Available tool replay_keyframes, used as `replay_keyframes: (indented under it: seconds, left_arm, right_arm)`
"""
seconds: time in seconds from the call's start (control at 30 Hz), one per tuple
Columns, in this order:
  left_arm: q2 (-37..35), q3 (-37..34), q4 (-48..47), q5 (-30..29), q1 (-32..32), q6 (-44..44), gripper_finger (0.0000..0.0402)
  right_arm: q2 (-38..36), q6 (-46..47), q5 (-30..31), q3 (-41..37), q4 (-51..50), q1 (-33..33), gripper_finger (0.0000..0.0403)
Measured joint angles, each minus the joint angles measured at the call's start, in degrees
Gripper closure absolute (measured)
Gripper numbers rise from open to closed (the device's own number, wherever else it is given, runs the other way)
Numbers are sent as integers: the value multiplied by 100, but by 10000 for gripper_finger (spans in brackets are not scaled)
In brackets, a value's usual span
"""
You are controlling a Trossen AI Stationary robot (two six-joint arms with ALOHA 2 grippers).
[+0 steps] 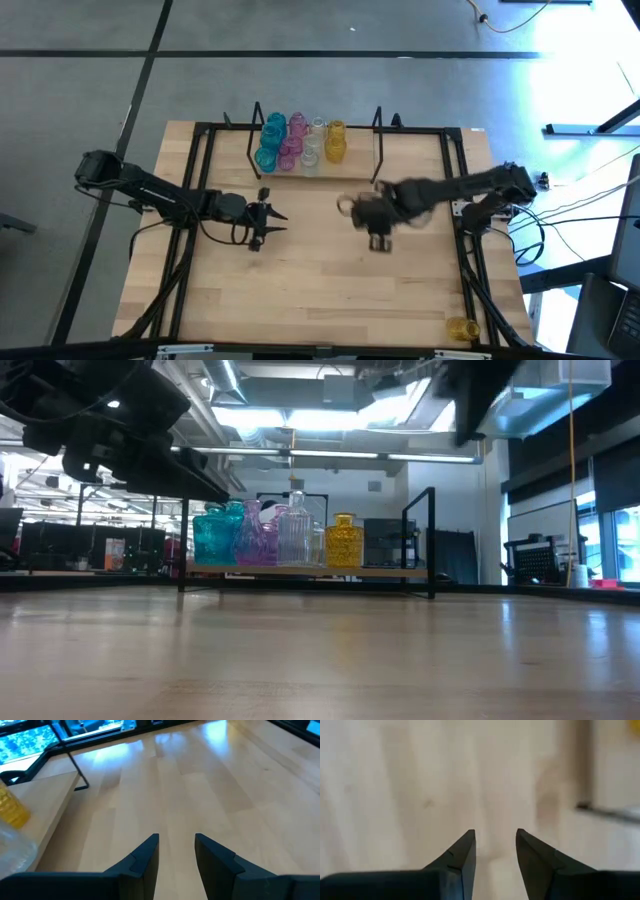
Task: Sort vases onto shelf
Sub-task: Put the yellow vase on the shelf aligned with the other yellow vases
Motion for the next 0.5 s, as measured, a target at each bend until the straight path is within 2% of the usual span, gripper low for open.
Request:
replay_keyframes:
  seconds: [0.23, 0.5]
  left_arm:
    - [0, 0, 74, -63, -151, -87, 282]
    - [0, 2, 28, -13, -327, -448, 282]
  right_arm:
    - [-341, 2516, -51, 0, -752, 1597, 278]
    - [-553, 6690, -163, 0, -1239, 3494, 278]
